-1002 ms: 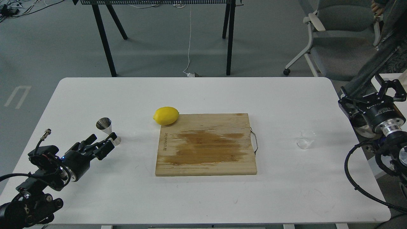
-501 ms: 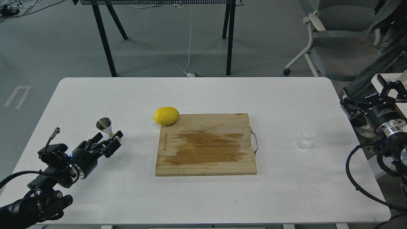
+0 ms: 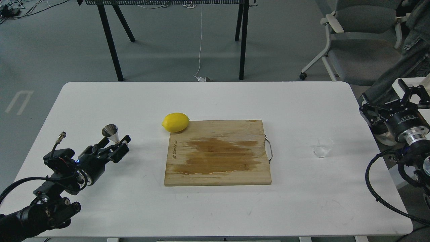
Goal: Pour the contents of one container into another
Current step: 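Close the left hand around the steel jigger beside the board, then lift the jigger with the left hand and carry it over the board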
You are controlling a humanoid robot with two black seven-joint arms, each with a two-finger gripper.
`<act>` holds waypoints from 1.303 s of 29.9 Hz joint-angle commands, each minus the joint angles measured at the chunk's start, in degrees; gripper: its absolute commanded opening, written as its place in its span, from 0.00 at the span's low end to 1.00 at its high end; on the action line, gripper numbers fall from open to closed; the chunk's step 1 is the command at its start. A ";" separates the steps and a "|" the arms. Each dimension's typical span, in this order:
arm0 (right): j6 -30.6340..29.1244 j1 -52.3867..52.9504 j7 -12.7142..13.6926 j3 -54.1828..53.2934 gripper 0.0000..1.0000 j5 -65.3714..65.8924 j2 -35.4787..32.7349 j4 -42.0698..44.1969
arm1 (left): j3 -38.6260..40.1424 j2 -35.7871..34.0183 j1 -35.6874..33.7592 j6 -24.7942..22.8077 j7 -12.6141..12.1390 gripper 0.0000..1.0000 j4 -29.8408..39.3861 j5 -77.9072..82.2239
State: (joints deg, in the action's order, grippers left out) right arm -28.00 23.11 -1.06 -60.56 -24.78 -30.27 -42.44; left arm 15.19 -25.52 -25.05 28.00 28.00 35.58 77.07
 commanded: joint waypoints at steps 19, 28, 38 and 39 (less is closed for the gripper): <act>0.00 -0.17 0.00 0.01 1.00 0.00 0.04 0.69 | -3.59 6.89 -4.31 0.00 0.00 0.86 -12.55 -0.16; 0.00 -0.35 0.00 0.09 1.00 0.00 0.04 0.69 | -3.68 7.86 -4.40 0.00 0.00 0.63 -15.71 -0.08; 0.00 -0.44 0.00 0.27 1.00 0.00 0.04 0.78 | -3.68 7.86 -4.40 0.00 0.00 0.36 -15.80 -0.08; 0.00 -0.53 0.00 0.27 1.00 0.00 0.04 0.78 | -3.68 7.86 -4.40 0.00 0.00 0.32 -15.80 -0.08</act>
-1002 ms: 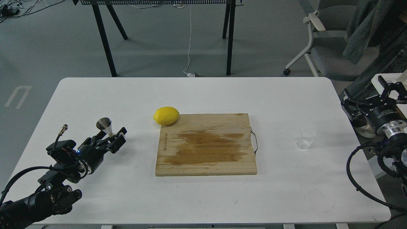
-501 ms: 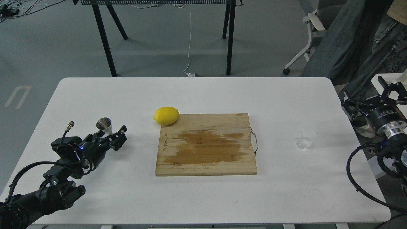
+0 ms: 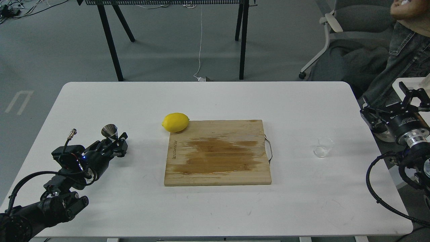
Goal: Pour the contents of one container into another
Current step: 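Lift the jigger with the left hand and carry it over the board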
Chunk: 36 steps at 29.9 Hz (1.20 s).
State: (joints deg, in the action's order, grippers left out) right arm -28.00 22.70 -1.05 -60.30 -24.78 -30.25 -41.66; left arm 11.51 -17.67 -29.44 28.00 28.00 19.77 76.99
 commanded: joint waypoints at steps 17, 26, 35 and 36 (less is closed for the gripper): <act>0.00 -0.02 0.00 -0.16 1.00 0.00 0.63 0.00 | 0.09 -1.05 -4.21 0.00 0.00 0.09 0.70 -0.09; 0.00 0.60 0.09 -0.16 1.00 0.00 0.46 1.40 | -5.70 -1.76 -20.29 0.00 0.00 0.12 0.97 0.00; 0.00 1.12 0.09 0.45 1.00 0.00 0.81 3.95 | -14.14 7.89 -26.99 0.00 0.00 0.12 7.47 0.09; 0.00 1.12 0.09 0.45 1.00 0.00 0.81 4.22 | -14.32 9.30 -26.90 0.00 0.00 0.12 7.47 0.09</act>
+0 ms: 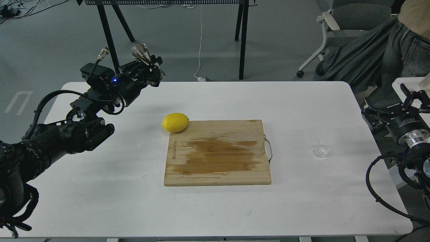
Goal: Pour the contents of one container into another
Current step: 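Lift the jigger with the left hand and carry it over the board, then lower the jigger onto the board center and open the left hand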
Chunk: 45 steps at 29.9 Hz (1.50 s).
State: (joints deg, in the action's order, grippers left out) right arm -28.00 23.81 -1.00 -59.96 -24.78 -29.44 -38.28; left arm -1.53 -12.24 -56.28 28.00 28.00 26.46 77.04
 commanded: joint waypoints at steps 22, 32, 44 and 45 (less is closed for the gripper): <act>0.00 -0.17 0.12 0.37 1.00 0.00 -0.53 2.94 | -1.28 12.24 13.74 0.00 0.00 0.13 3.59 3.12; 0.00 -0.25 0.12 0.37 1.00 0.00 -0.18 2.94 | -0.84 12.24 14.00 0.00 0.00 0.23 2.36 2.95; 0.00 -0.69 0.12 0.37 1.00 0.00 -0.18 2.94 | -0.93 12.24 16.02 0.00 0.00 0.40 2.28 2.51; 0.00 -0.69 0.12 0.37 1.00 0.00 -0.18 2.94 | -0.93 12.24 16.20 0.00 0.00 0.40 2.28 2.51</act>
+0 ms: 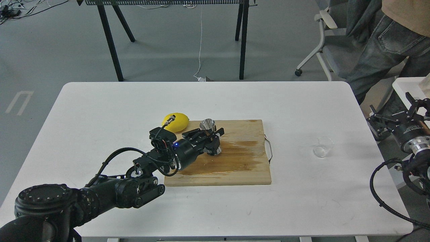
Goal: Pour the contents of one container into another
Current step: 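Lower the jigger onto the board center and open the left hand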
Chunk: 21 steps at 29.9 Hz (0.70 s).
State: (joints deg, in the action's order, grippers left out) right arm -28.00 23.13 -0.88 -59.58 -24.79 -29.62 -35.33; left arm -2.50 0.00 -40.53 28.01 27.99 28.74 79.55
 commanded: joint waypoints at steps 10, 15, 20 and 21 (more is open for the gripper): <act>0.00 -0.10 0.00 0.08 1.00 0.00 0.09 -0.09 | -0.22 0.00 1.07 -0.01 0.01 0.80 0.43 0.34; 0.00 -0.19 0.00 0.08 1.00 0.00 0.09 -0.09 | -0.40 0.00 1.24 -0.01 0.01 0.91 0.79 0.43; 0.00 -0.72 0.00 -0.01 1.00 0.00 0.09 -0.09 | -0.40 0.00 1.24 -0.01 0.01 0.92 0.79 0.43; 0.00 -0.72 0.00 -0.01 1.00 0.00 0.09 -0.09 | -0.40 0.00 1.33 -0.01 0.01 0.92 0.79 0.43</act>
State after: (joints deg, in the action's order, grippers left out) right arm -28.00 22.61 -0.88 -59.51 -24.79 -29.53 -35.42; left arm -2.90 0.00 -39.29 28.00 28.00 29.53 80.01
